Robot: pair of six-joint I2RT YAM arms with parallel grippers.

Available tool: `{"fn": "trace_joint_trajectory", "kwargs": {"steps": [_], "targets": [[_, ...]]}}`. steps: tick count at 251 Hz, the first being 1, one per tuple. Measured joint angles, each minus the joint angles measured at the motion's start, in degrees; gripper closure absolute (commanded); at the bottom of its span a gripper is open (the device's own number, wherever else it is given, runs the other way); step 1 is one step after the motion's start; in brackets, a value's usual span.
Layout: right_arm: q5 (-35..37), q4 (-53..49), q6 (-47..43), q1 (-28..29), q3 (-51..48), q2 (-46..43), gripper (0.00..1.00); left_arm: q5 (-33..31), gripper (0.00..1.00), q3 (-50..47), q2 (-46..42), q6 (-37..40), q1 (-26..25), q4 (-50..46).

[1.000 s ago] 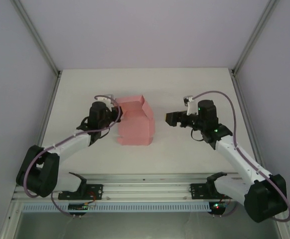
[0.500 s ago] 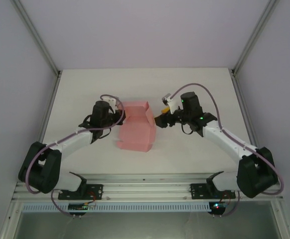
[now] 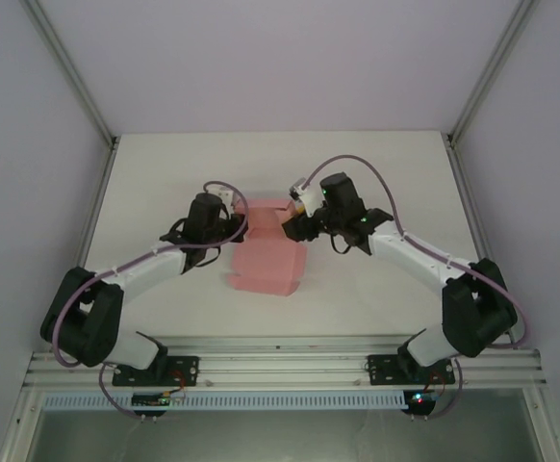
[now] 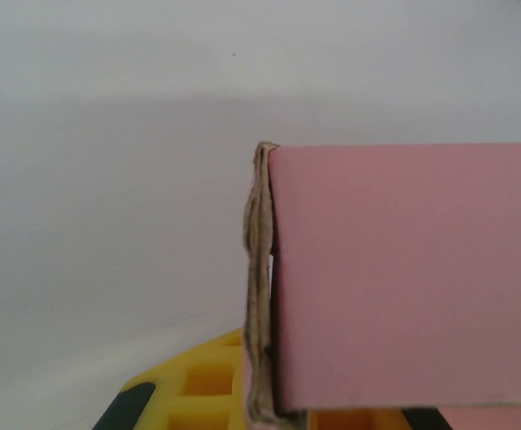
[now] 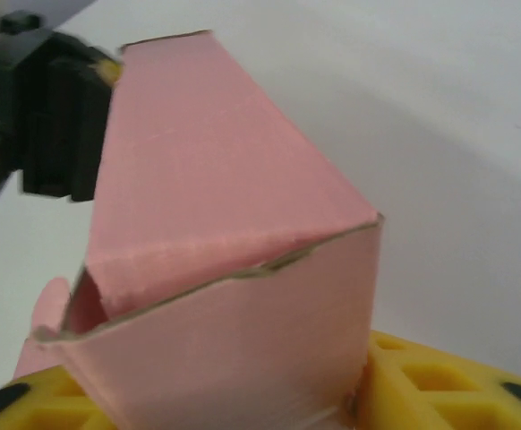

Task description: Assemble paper box

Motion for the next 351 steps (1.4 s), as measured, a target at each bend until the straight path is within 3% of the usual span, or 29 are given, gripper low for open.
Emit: {"fn": "trace_joint_trajectory", "kwargs": {"steps": [22,78,107,148,212,305,319,351], "targets": [[6.38,-0.09,0.07,1.33,0.00,-0.70,0.75,-0.68,1.00,0.39,0.00,-0.09,-0.55,-0.76],[29.68,1.31,4.02,5.57,0.44,1.40,0.99,-7.69,1.00,4.61,1.05,-1.79,-4.68,-6.43],[40.57,0.85,7.72,7.93,3.63,6.56,1.00,-13.62,1.00,9.20,3.10,-6.05,-6.23,-12.98],[49.70,-2.23,11.74,9.18,9.35,12.85,1.00,-17.68,1.00,15.89,6.40,-12.22,-6.78,-21.66],[54.40,-6.16,14.05,9.22,13.20,15.45,1.00,-17.94,1.00,20.28,9.07,-18.73,-6.23,-27.26],[57.81,-6.80,13.62,9.22,13.84,16.06,1.00,-15.58,1.00,21.68,9.51,-20.52,-5.81,-28.50],[56.74,-6.69,13.86,9.20,13.51,15.76,1.00,-14.75,1.00,21.55,9.60,-19.54,-5.77,-28.28],[48.13,0.17,11.82,7.50,5.14,10.60,0.88,-10.67,1.00,19.17,9.60,-15.82,-5.09,-25.53]]}}
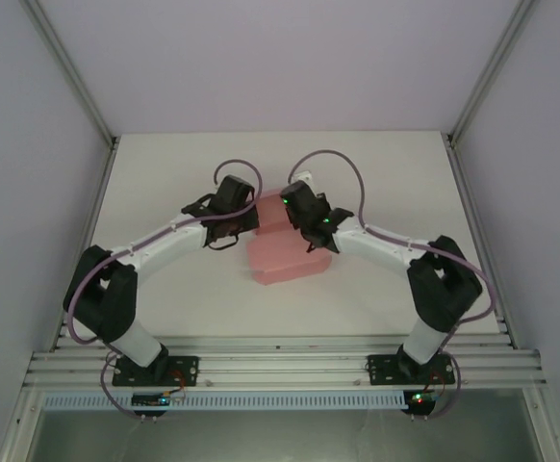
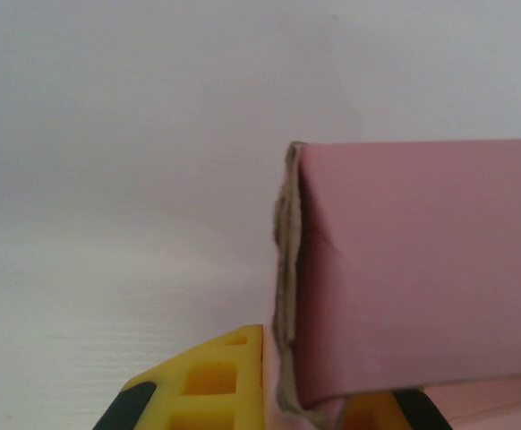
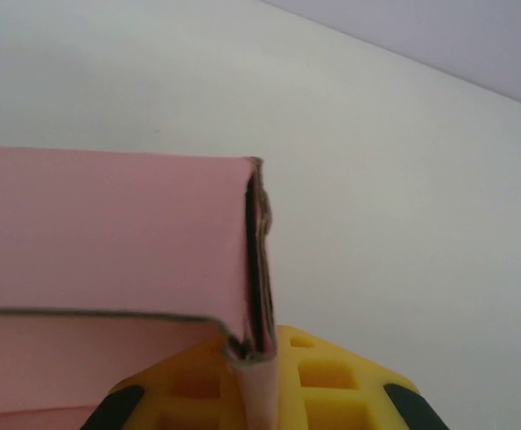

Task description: Assemble paper box

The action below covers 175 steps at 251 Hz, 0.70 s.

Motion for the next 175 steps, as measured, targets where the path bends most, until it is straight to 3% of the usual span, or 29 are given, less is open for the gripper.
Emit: {"fn": "trace_joint_trajectory", "kwargs": {"steps": [17,37,58,115,128,175], "targets": [[-5.27,3.08,-0.63,-1.66,-4.59,-3.45,0.81,2.40,1.00,-0.68,0.00,1.92,-0.15,1.18],[-11.21,5.51,-1.70,-3.98,-7.85,-6.88,0.58,3.48,1.00,-0.59,0.00,3.41,-0.17,1.27],[-17.73,6.16,-2.82,-6.64,-9.62,-9.86,0.41,3.61,1.00,-0.02,0.00,4.11,-0.15,0.63],[-28.33,5.92,-7.39,-9.05,-12.04,-15.34,0.06,1.27,1.00,0.72,0.11,4.42,0.85,-2.56],[-29.92,5.95,-7.91,-9.07,-12.76,-16.94,0.01,0.57,1.00,0.72,0.26,4.39,1.29,-3.19],[-33.70,7.06,-8.35,-8.85,-13.55,-19.76,0.01,-0.11,1.00,0.74,1.03,4.24,1.73,-4.37]]}}
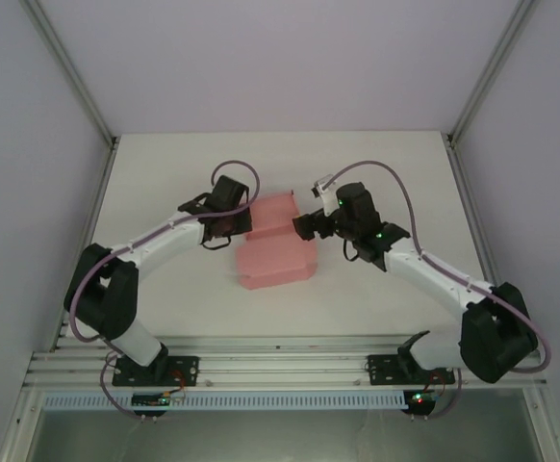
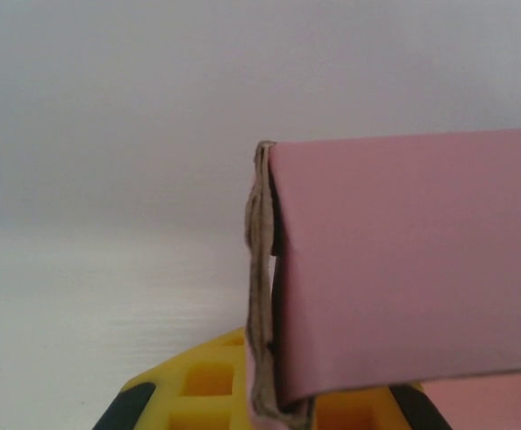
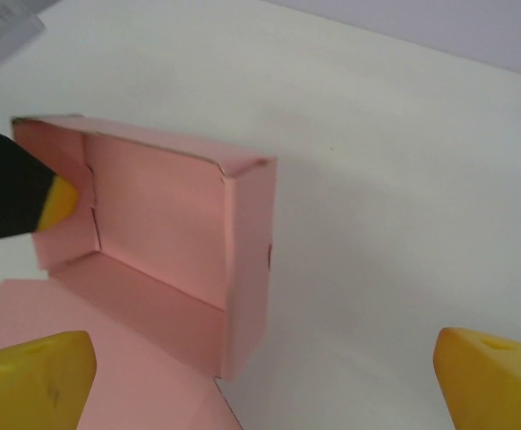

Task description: Assemble paper box

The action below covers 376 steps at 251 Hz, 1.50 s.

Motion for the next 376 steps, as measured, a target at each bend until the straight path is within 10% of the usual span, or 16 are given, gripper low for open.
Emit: {"fn": "trace_joint_trajectory", "kwargs": {"steps": [68,131,230,376], "targets": [[0.81,-1.99,2.08,0.87,4.04,8.07,0.21,0.15,1.00,0.00,0.39,-0.07,0.00,-0.26],[6.12,-6.71,4.57,1.53,12.94,19.23,0.60,0.57,1.00,0.00,0.63,-0.28,0.00,-0.35],[6.45,-8.92,6.95,2.10,15.39,22.45,0.61,0.46,1.00,0.00,0.66,-0.66,-0.02,-0.48],[9.49,-9.51,8.57,2.93,15.93,25.14,0.89,1.20,1.00,0.31,1.18,-1.09,-0.39,-0.59]]}}
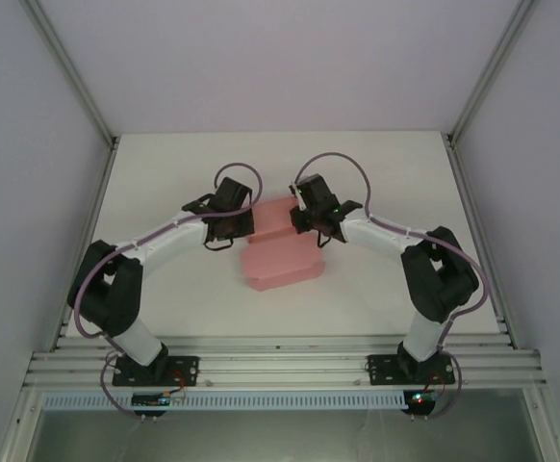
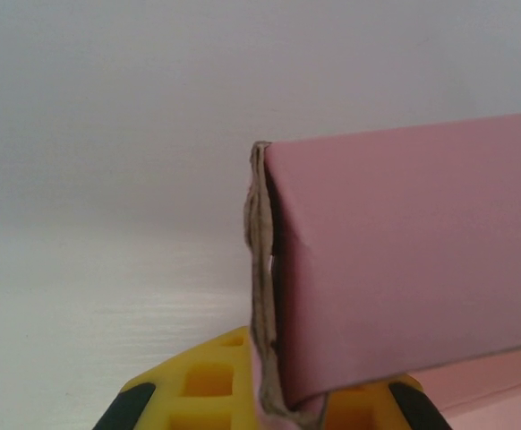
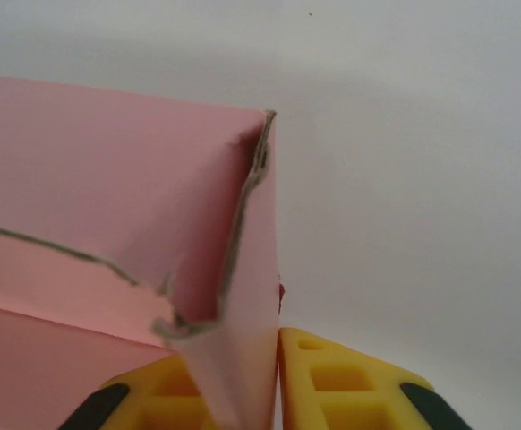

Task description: Assemble paper box

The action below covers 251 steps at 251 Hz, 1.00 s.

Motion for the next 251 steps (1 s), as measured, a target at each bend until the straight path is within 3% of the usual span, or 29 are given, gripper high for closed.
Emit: {"fn": "trace_joint_trajectory", "kwargs": {"steps": [17,42,113,182,202,229,251], "targets": [[2.27,-0.81,0.48,0.44,0.98,0.61,0.97,0.31,1.00,0.00,0.11,-0.09,-0.15,0.00],[6.36,-2.32,1.11,1.27,2.47,1.07,1.00,0.17,1.00,0.50,0.17,-0.57,-0.31,0.13],[23.02,-8.66,6.36,4.07,8.52,4.44,1.00,-0.70,1.00,5.07,2.89,-1.31,-0.24,-0.55],[28.81,-12.70,13.31,6.16,11.39,7.15,1.00,-0.44,1.00,5.14,3.10,-1.22,0.42,-1.27],[26.43,-9.05,11.50,6.12,8.72,5.81,0.88,0.02,1.00,5.18,3.15,-0.72,0.72,-1.33],[16.44,-0.09,8.90,4.76,-0.74,-0.35,0.72,2.58,1.00,5.14,3.82,0.87,2.32,-2.67],[5.84,7.10,7.45,1.90,-7.39,-5.38,0.27,4.15,1.00,5.20,5.16,2.27,3.15,-2.91]]}}
